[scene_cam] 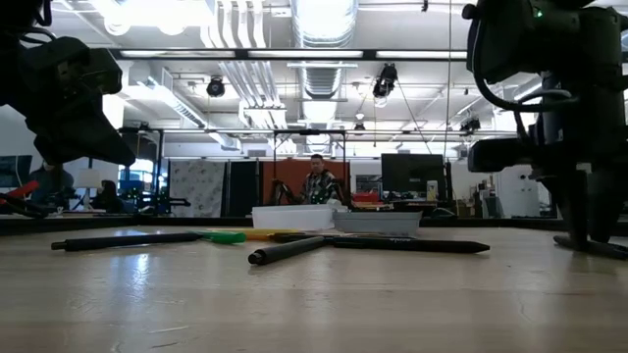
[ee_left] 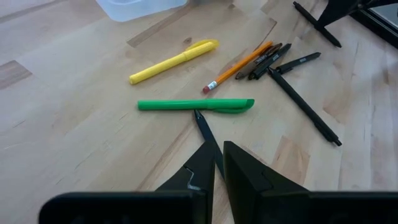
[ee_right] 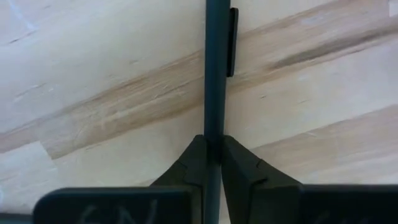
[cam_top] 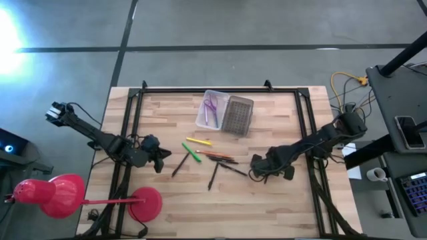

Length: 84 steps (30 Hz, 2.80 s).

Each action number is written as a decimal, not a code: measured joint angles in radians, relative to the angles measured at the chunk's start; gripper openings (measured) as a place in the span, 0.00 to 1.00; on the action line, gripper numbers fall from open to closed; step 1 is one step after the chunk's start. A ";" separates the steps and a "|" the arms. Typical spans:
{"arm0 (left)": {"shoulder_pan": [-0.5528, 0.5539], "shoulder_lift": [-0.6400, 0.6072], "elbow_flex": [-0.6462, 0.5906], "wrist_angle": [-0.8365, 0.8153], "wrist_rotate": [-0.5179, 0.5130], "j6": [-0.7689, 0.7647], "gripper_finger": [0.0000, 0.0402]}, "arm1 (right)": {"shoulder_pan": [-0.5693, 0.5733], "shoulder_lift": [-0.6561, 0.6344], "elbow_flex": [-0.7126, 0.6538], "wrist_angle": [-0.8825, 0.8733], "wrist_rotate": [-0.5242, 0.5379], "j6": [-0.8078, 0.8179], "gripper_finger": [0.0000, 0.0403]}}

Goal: Pick & place school supplies into a supply box
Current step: Put the black pen into the transparent supply box

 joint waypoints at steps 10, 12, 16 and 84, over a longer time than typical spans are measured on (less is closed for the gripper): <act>0.000 0.000 0.000 0.000 0.000 0.000 0.04 | -0.141 0.013 0.196 0.189 0.349 -0.245 0.04; 0.000 0.000 0.000 0.000 0.000 0.000 0.04 | -0.207 0.025 0.255 0.243 0.370 -0.367 0.04; 0.000 0.000 0.005 0.000 0.000 0.000 0.04 | -0.332 0.059 0.357 0.353 0.366 -0.596 0.03; 0.278 0.142 0.081 0.072 0.398 0.220 0.38 | -0.222 0.281 0.860 -0.401 0.090 -1.619 0.40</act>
